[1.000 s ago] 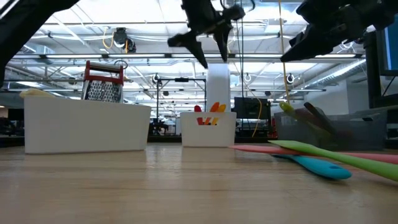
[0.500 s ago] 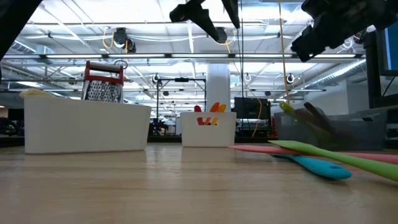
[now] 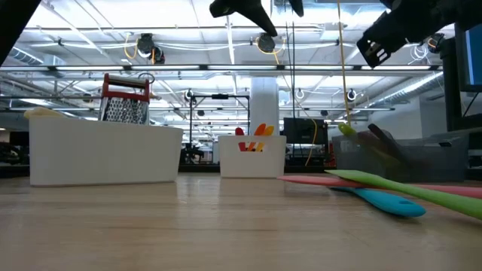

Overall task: Pick & Place Kitchen Items
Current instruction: Put the green spatula into the top white bin

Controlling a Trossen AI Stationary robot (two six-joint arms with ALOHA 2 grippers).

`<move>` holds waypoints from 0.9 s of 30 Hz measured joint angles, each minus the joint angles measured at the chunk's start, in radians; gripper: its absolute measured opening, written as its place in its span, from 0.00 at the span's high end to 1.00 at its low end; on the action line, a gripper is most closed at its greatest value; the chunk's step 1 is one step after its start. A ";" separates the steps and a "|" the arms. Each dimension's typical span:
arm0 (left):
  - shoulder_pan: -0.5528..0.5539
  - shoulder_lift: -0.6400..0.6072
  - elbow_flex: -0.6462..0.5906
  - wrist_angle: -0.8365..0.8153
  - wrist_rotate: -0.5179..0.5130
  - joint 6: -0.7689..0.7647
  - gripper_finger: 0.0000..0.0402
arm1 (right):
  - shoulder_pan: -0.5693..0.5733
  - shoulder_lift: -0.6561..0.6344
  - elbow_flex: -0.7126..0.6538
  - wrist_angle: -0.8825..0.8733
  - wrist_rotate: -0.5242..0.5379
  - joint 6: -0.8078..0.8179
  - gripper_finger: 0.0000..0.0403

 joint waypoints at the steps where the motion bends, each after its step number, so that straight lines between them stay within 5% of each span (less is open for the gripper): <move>1: -0.003 0.000 -0.014 0.015 0.001 0.003 0.42 | 0.016 0.000 0.000 0.008 0.014 -0.003 1.00; 19: 0.051 -0.100 -0.267 0.071 0.042 0.189 0.70 | 0.173 0.006 0.000 0.041 0.350 0.001 1.00; 27: 0.084 -0.416 -0.671 0.355 0.039 0.220 0.79 | 0.206 0.060 0.000 0.116 0.429 0.006 1.00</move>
